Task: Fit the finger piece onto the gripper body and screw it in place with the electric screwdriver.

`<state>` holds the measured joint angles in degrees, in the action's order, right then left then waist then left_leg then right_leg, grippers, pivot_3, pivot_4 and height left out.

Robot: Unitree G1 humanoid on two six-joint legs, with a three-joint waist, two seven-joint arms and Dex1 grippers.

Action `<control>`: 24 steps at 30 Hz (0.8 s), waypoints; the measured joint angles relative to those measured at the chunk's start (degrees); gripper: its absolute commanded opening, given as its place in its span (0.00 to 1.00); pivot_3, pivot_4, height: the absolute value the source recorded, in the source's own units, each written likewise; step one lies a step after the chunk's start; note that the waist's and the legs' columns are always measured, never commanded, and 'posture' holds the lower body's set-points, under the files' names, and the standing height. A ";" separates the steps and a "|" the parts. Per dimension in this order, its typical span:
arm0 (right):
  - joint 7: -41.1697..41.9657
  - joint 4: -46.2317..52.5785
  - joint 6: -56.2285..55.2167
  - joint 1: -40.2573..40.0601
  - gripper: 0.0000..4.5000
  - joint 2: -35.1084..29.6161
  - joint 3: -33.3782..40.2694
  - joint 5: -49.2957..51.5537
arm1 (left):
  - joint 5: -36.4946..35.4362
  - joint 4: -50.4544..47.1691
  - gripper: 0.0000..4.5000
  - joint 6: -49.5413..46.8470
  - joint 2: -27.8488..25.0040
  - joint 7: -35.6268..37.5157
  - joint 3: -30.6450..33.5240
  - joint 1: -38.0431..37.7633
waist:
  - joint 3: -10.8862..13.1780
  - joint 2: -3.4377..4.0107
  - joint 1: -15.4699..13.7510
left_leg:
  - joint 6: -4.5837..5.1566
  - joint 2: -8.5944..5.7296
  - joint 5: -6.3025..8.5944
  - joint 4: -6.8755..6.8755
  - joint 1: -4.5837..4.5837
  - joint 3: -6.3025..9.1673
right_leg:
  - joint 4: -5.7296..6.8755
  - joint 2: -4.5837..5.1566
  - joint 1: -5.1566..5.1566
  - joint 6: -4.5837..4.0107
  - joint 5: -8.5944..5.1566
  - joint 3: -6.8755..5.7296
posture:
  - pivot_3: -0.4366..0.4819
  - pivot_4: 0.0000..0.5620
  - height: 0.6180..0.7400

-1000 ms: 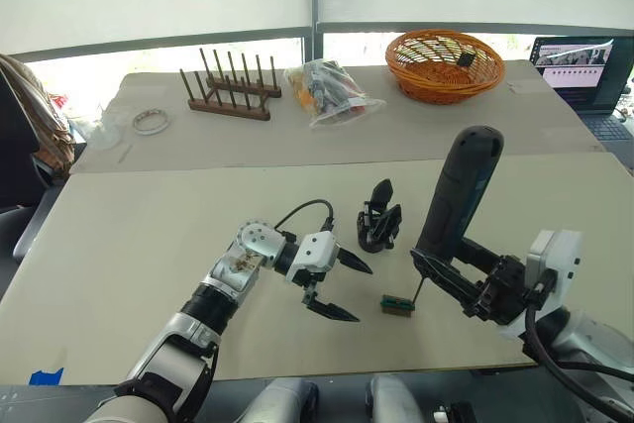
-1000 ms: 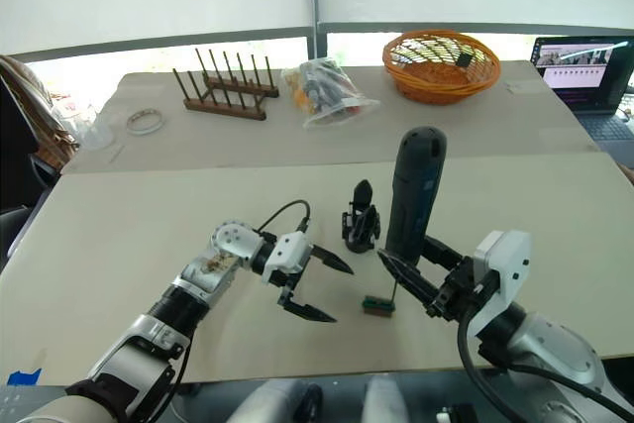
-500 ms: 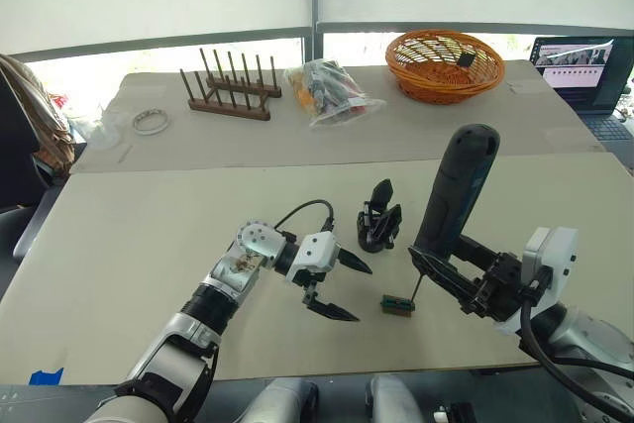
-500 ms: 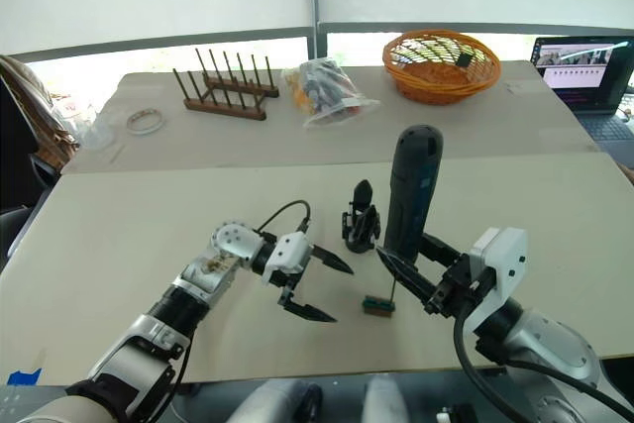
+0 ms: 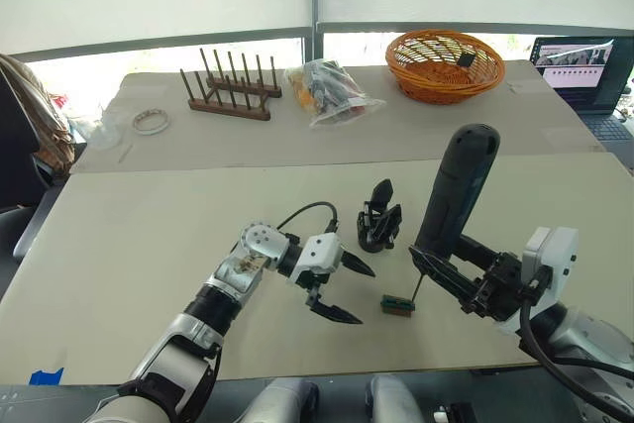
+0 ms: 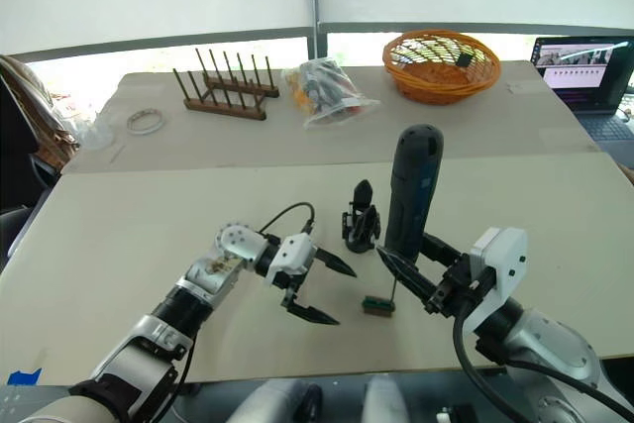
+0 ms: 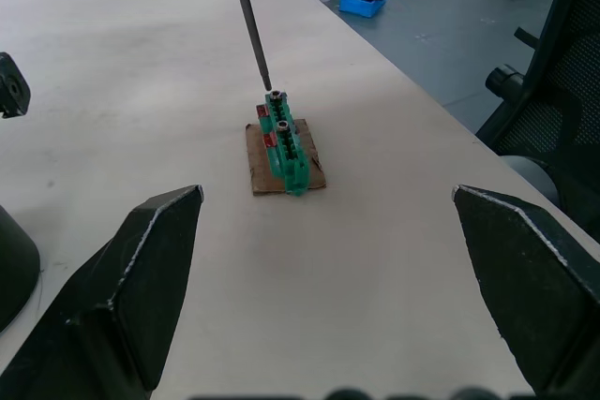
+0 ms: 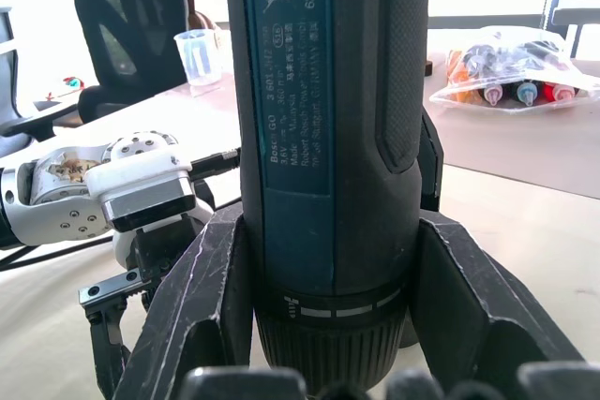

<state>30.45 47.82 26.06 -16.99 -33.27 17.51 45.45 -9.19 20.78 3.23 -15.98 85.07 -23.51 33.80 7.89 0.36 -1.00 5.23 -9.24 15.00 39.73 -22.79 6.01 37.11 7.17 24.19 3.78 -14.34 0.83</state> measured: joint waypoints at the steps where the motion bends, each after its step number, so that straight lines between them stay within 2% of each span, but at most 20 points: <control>1: -0.06 0.00 0.00 0.00 0.43 -0.04 0.00 0.02 | 0.00 0.00 1.00 0.00 0.05 -0.04 -0.04 0.00 | 0.00 0.00 0.00 | 0.00 0.00 0.00 0.00 0.00 0.00 | 0.00 0.00 0.00 0.00 0.00 0.00 | 0.48 0.27 1.00; 24: -0.63 0.03 0.00 -0.14 0.43 -0.48 -0.97 0.20 | 0.12 0.00 1.00 0.02 0.52 -0.75 -0.29 0.01 | 0.00 0.00 -0.01 | 0.00 0.00 0.00 0.00 0.00 0.00 | 0.00 0.00 0.00 0.00 0.00 0.00 | 0.48 0.27 1.00</control>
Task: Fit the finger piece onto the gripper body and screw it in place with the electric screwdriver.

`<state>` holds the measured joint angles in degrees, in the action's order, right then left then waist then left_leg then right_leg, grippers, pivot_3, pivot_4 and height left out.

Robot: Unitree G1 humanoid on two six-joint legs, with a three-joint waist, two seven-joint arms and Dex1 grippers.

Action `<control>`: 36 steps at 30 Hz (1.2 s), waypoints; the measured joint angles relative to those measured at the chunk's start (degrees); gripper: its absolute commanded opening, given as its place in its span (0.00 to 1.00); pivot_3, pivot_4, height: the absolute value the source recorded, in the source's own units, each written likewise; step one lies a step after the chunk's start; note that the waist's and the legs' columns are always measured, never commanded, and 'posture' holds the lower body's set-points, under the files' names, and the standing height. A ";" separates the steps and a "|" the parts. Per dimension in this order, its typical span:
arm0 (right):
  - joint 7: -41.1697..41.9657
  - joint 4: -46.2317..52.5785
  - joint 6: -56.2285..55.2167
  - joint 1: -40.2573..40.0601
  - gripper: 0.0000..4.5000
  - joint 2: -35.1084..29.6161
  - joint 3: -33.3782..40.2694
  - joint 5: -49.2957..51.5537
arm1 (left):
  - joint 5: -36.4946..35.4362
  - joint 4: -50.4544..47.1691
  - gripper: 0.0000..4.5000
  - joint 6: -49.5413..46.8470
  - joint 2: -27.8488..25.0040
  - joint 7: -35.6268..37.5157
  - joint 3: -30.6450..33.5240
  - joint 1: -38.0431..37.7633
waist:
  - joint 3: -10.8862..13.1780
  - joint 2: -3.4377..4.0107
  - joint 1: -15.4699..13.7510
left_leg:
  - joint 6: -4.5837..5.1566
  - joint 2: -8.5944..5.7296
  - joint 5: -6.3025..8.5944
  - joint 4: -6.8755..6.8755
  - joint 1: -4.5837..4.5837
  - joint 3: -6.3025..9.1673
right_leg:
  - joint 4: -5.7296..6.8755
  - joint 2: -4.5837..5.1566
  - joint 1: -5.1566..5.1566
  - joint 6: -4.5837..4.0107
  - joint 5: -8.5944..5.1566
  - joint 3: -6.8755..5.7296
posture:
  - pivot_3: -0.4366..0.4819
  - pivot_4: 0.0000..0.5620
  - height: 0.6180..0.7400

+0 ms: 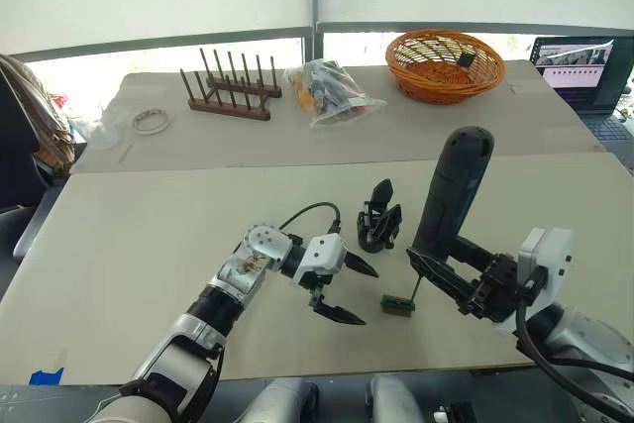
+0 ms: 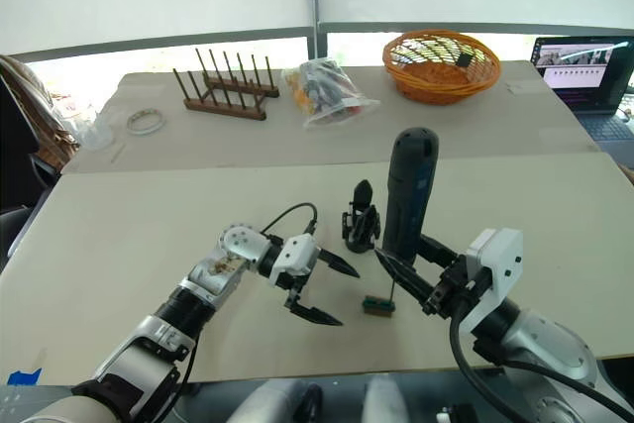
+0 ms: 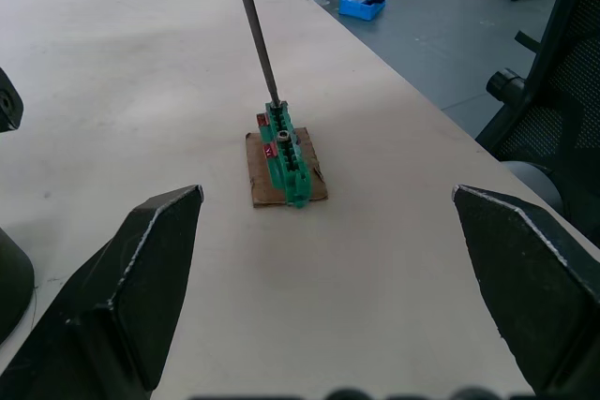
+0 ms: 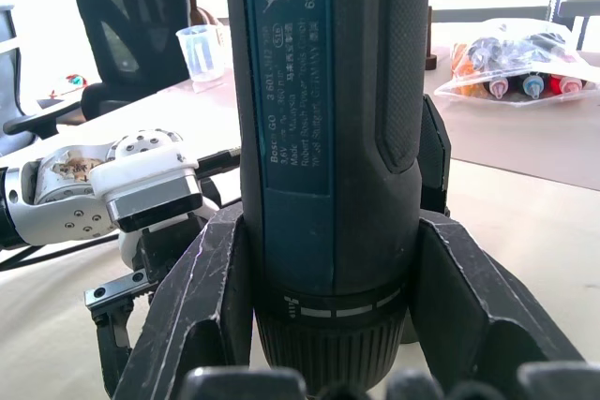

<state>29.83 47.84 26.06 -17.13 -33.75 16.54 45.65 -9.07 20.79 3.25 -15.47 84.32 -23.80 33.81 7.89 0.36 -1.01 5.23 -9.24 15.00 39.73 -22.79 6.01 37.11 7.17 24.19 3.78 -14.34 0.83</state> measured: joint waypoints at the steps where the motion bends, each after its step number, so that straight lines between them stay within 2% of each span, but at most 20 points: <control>1: 0.00 0.00 0.00 0.01 0.43 -0.01 0.00 0.00 | 0.01 0.00 1.00 0.01 0.01 0.00 -0.01 0.00 | 0.00 0.00 0.00 | 0.00 0.00 0.00 0.00 0.00 0.00 | 0.00 0.00 0.00 0.00 0.00 0.00 | 0.48 0.27 1.00; 36: -0.02 0.56 0.00 -0.69 0.43 -1.00 0.08 0.13 | 0.75 0.44 1.00 0.40 0.78 0.06 -0.07 0.09 | 0.00 0.00 -0.02 | 0.00 0.00 0.00 0.00 0.00 0.00 | 0.00 0.00 0.00 0.00 0.00 0.00 | 0.48 0.27 1.00</control>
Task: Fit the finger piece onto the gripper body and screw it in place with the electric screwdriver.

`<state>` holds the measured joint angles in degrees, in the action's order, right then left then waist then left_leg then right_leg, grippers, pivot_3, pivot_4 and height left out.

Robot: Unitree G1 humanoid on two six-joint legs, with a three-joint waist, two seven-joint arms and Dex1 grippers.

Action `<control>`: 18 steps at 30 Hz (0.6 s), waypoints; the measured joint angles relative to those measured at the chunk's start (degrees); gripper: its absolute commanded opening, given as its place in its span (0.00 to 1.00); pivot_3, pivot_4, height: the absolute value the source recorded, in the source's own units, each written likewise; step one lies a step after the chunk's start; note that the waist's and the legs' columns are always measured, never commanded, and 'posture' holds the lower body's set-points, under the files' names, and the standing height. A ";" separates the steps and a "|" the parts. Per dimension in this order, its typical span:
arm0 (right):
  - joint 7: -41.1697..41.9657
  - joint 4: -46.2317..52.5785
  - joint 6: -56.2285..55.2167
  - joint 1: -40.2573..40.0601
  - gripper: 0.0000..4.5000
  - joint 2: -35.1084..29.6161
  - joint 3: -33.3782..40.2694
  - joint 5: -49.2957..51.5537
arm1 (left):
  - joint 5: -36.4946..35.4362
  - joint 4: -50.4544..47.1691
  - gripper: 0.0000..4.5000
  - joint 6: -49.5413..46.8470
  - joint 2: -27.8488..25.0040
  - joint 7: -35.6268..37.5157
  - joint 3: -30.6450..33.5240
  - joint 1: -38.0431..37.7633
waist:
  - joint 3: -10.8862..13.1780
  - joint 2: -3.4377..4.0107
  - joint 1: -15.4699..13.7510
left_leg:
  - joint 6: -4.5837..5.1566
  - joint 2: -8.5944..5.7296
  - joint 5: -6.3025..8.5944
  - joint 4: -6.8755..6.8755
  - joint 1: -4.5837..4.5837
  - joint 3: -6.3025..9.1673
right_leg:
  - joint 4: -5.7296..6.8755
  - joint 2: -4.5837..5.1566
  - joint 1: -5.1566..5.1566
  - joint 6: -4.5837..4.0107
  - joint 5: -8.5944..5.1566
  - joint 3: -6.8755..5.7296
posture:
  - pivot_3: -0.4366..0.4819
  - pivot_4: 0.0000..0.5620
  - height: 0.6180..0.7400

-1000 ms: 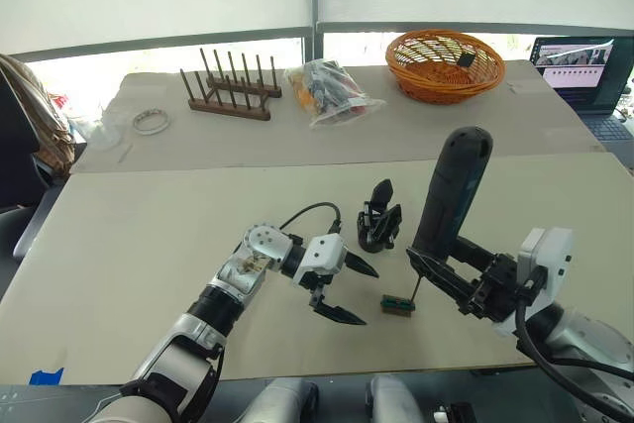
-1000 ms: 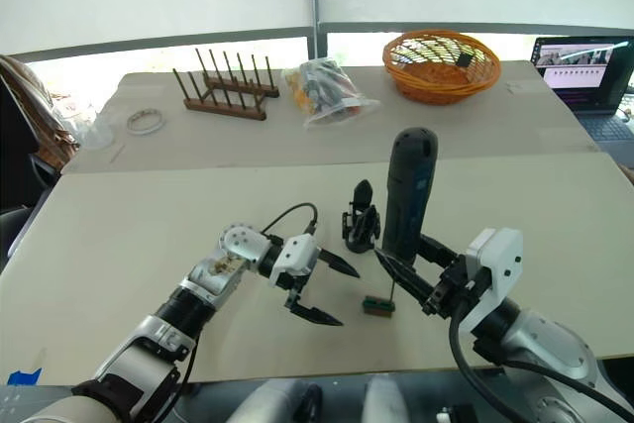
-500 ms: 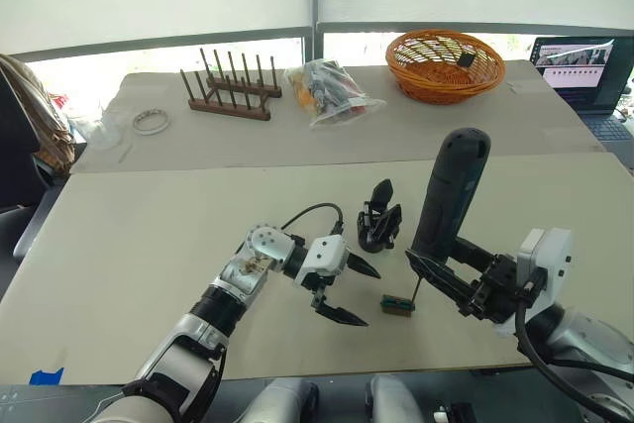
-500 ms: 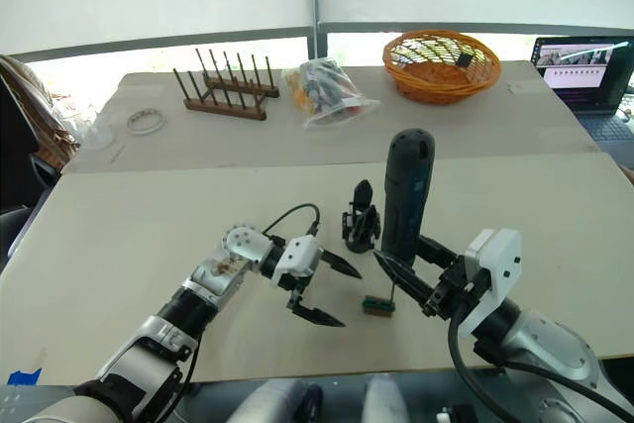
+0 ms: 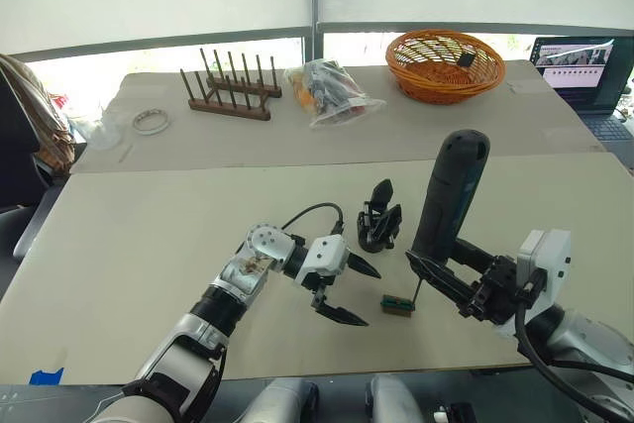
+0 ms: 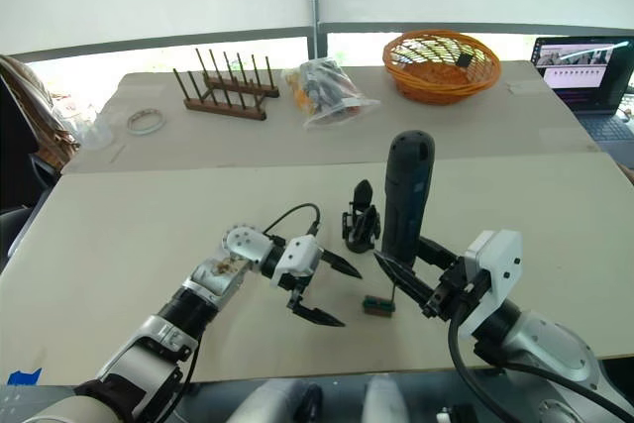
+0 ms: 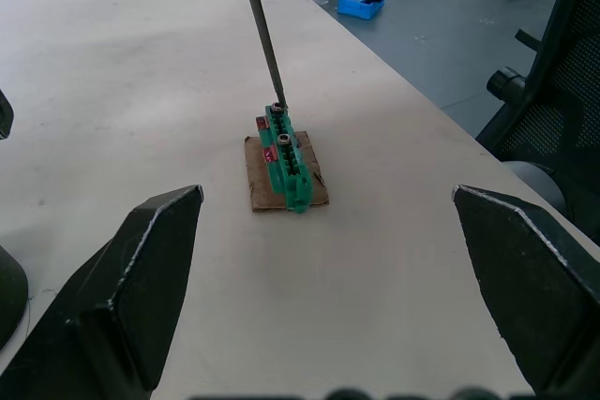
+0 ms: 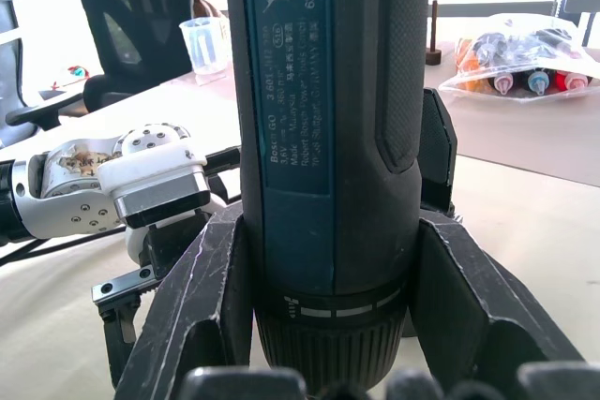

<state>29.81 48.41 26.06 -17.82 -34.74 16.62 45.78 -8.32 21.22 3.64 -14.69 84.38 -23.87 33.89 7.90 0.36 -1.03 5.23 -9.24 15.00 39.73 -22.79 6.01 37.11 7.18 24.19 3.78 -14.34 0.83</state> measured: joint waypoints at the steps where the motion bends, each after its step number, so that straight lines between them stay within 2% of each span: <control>1: -0.01 0.00 0.00 0.00 0.43 0.00 0.00 0.00 | 0.00 0.00 1.00 0.00 -0.01 0.01 0.00 0.00 | 0.00 0.00 0.00 | 0.00 0.00 0.00 0.00 0.00 0.00 | 0.00 0.00 0.00 0.00 0.00 0.00 | 0.48 0.27 1.00; 18: 0.09 -0.06 0.00 0.03 0.43 0.00 0.00 -0.02 | 0.00 -0.02 1.00 0.00 -0.14 0.02 0.00 0.00 | 0.00 0.00 0.00 | 0.00 0.00 0.00 0.00 0.00 0.00 | 0.00 0.00 0.00 0.00 0.00 0.00 | 0.48 0.27 1.00</control>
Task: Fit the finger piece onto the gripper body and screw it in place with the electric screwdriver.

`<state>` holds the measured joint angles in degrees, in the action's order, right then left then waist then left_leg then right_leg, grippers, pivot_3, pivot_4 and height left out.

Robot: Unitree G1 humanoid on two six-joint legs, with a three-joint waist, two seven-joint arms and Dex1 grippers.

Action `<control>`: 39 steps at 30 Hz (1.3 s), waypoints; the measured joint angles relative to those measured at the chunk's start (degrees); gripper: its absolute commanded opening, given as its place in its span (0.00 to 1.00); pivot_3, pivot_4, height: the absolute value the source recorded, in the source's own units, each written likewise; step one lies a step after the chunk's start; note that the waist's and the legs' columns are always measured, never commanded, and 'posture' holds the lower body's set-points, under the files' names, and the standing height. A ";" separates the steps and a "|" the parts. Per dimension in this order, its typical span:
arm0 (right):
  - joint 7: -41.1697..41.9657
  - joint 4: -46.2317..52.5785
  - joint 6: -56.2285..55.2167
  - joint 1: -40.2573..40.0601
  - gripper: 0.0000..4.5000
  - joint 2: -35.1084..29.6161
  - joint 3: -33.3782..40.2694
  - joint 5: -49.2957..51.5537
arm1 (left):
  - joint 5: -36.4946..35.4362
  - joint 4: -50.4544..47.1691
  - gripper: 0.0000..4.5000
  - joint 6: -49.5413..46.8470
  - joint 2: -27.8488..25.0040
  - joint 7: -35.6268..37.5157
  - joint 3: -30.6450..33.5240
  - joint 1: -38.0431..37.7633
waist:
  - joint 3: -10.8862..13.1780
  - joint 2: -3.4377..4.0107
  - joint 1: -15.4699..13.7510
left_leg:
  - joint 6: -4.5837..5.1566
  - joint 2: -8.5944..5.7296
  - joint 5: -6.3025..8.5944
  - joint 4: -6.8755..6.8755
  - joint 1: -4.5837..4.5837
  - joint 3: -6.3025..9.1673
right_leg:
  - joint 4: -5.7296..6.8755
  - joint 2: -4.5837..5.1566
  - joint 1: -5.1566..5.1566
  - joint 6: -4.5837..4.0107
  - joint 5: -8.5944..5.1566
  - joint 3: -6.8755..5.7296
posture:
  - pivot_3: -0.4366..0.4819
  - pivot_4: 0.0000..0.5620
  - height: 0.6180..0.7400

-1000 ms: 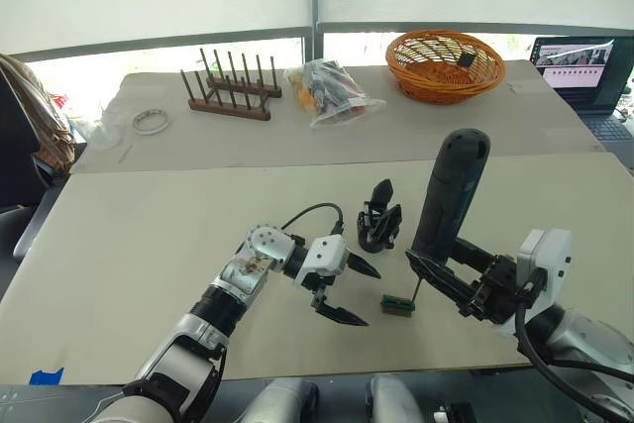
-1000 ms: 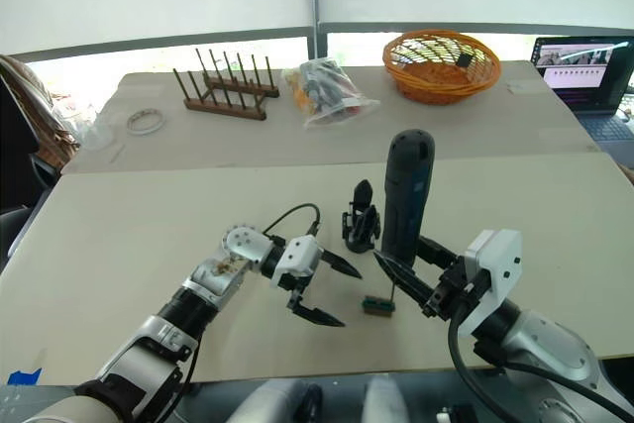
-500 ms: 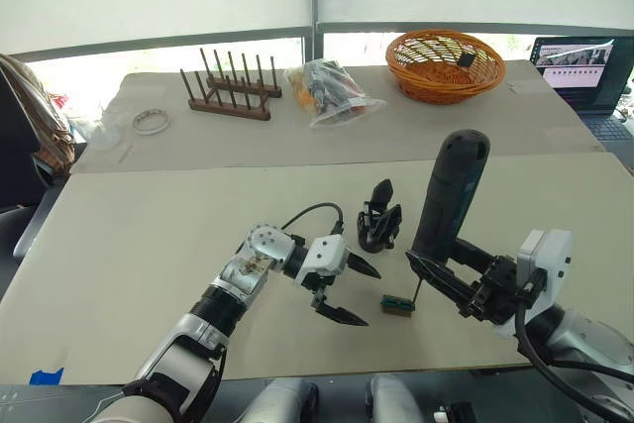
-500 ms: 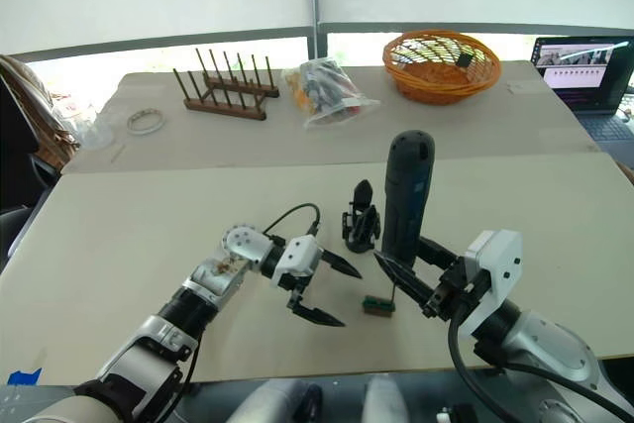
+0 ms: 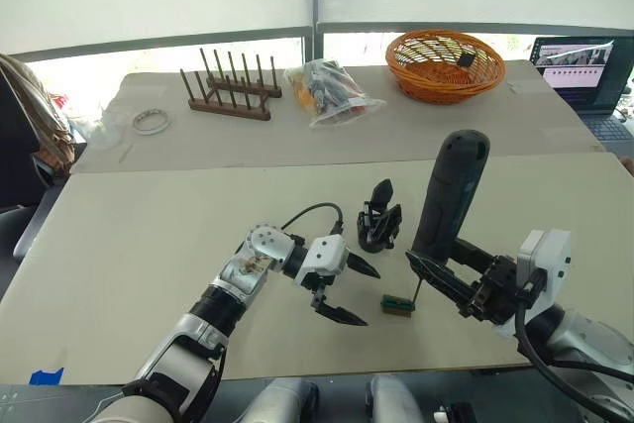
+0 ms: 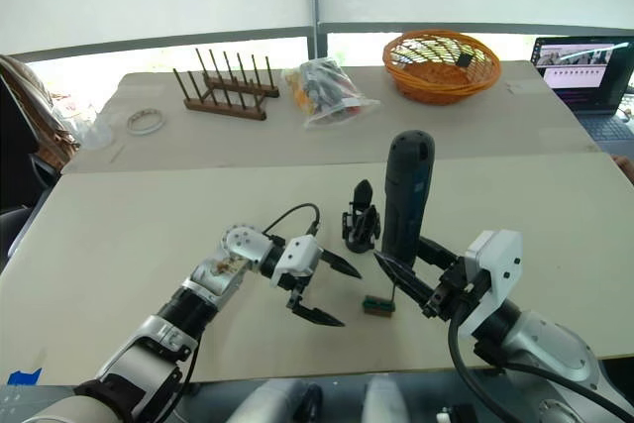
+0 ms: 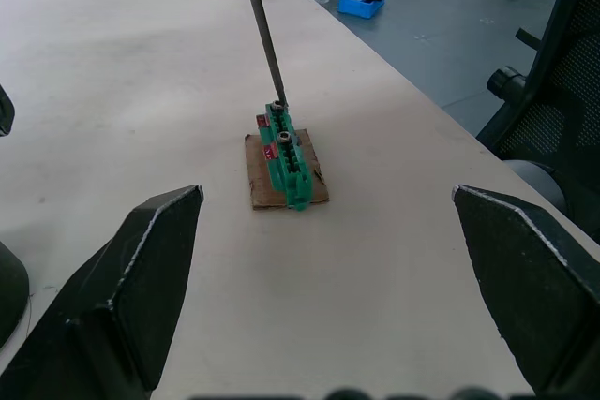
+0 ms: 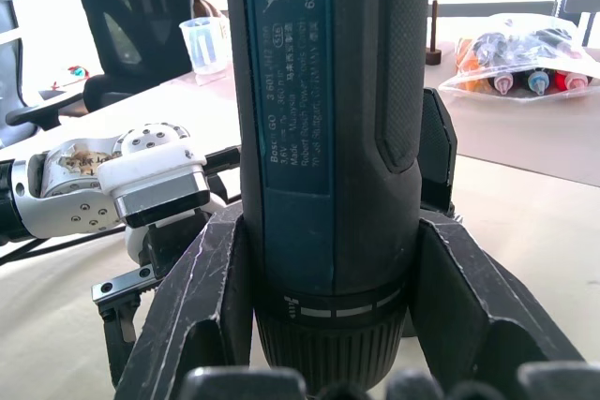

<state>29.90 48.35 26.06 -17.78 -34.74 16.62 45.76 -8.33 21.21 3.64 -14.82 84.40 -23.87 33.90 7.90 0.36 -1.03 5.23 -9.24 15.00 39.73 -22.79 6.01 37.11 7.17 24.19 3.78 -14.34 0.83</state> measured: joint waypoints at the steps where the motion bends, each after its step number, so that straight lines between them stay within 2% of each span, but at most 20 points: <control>1: 0.01 -0.03 0.00 0.04 0.43 0.00 0.00 0.00 | 0.00 0.00 1.00 0.00 -0.01 0.00 0.00 0.00 | 0.00 0.00 0.00 | 0.00 0.00 0.00 0.00 0.00 0.00 | 0.00 0.00 0.00 0.00 0.00 0.00 | 0.48 0.27 1.00; 39: 0.69 -0.86 0.00 0.79 0.43 -0.32 0.21 -0.10 | 0.00 -0.01 1.00 0.00 -0.10 -0.05 0.00 0.00 | 0.00 0.00 0.00 | 0.00 0.00 0.00 0.00 0.00 0.00 | 0.00 0.00 0.00 0.00 0.00 0.00 | 0.48 0.27 1.00</control>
<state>30.59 47.49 26.06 -16.99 -35.06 16.83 45.66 -8.33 21.20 3.64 -14.92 84.35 -23.87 33.89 7.90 0.35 -1.03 5.23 -9.24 15.00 39.73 -22.79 6.01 37.11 7.18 24.19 3.78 -14.34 0.83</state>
